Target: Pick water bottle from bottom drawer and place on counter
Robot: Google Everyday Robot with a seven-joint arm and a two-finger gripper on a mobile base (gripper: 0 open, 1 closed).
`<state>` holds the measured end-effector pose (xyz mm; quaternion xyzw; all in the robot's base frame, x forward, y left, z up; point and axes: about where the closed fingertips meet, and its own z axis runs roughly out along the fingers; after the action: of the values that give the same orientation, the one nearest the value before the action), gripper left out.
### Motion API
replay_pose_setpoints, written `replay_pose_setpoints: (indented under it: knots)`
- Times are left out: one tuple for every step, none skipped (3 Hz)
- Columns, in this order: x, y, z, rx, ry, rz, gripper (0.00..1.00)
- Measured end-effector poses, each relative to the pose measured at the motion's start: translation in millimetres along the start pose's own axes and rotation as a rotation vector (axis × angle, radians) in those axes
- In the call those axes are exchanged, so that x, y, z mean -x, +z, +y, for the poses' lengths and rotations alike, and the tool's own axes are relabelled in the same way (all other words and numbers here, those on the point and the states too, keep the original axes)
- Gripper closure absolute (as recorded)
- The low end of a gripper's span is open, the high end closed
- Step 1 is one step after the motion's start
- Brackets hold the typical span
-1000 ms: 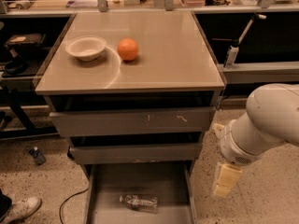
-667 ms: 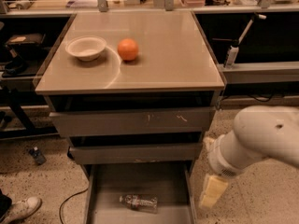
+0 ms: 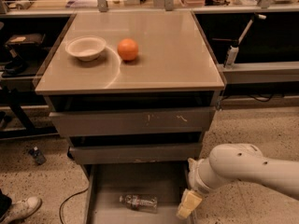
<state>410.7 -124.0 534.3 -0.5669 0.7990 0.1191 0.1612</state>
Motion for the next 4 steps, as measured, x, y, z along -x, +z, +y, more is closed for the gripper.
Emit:
replay_pose_setpoints:
  knots:
    - [-0.1,-0.1,0.2,0.001,0.000,0.001,0.00]
    - [-0.1,34.0,-0.7,0.016,-0.005,-0.002,0.00]
    - [-1.6,83.2,-14.1,0.005,-0.009,-0.021,0.00]
    - [-8.0,126.2,-20.6,0.004,0.004,-0.047,0.00]
